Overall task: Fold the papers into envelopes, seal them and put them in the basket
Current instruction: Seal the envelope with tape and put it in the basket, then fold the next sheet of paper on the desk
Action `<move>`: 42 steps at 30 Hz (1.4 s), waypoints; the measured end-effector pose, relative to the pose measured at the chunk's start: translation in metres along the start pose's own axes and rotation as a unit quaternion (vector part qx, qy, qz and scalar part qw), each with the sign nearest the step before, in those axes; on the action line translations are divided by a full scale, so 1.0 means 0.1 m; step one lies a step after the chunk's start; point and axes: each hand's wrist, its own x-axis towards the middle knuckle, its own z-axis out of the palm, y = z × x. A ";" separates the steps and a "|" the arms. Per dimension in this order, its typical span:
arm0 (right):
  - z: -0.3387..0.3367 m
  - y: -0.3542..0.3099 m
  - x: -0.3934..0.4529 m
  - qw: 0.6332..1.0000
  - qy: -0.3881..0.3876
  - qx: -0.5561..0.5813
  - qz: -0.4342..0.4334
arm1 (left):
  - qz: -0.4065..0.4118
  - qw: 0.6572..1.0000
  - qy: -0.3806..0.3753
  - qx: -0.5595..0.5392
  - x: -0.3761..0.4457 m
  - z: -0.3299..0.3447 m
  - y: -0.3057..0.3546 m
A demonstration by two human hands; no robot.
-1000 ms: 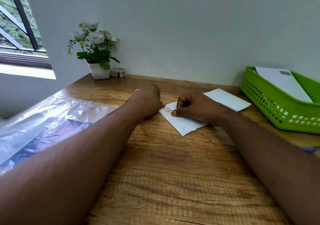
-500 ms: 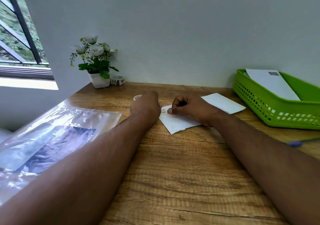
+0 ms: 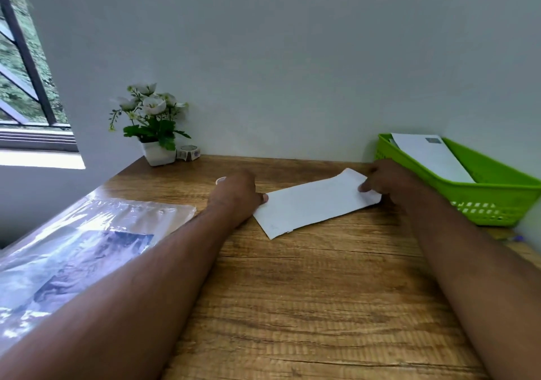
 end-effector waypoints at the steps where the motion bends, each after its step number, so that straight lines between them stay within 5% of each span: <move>1: -0.04 0.01 0.01 0.999 -0.002 0.042 0.011 | -0.001 1.000 0.000 -0.008 0.01 -0.01 -0.02; 8: -0.28 -0.09 -0.14 0.975 0.039 0.220 0.011 | 0.009 0.991 0.063 -0.116 0.03 -0.07 -0.02; 14: -0.57 -0.20 -0.33 0.882 0.102 0.460 0.002 | 0.073 0.957 0.187 -0.210 -0.19 -0.30 0.23; 18: -0.57 -0.14 -0.52 0.772 0.028 0.633 0.049 | -0.008 0.871 -0.067 -0.487 -0.26 -0.27 0.62; 21: -0.58 -0.08 -0.66 0.749 0.003 0.660 0.060 | -0.046 0.804 -0.243 -0.541 -0.17 -0.22 0.93; 24: -0.61 -0.01 -0.79 0.753 -0.033 0.655 0.054 | -0.083 0.735 -0.279 -0.612 -0.01 -0.20 1.28; 28: -0.79 0.10 -0.82 0.772 -0.073 0.630 0.032 | -0.085 0.678 -0.153 -0.714 0.25 -0.18 1.78; 33: -1.14 0.36 -0.71 0.821 -0.101 0.561 0.023 | -0.055 0.717 -0.093 -0.689 0.48 -0.14 2.30; 38: -1.47 0.74 -0.41 0.868 0.067 0.491 0.029 | -0.023 0.772 -0.068 -0.632 0.62 -0.07 2.74; 42: -1.47 0.98 -0.21 0.938 0.071 0.335 0.047 | -0.059 0.787 -0.088 -0.608 0.73 0.13 3.05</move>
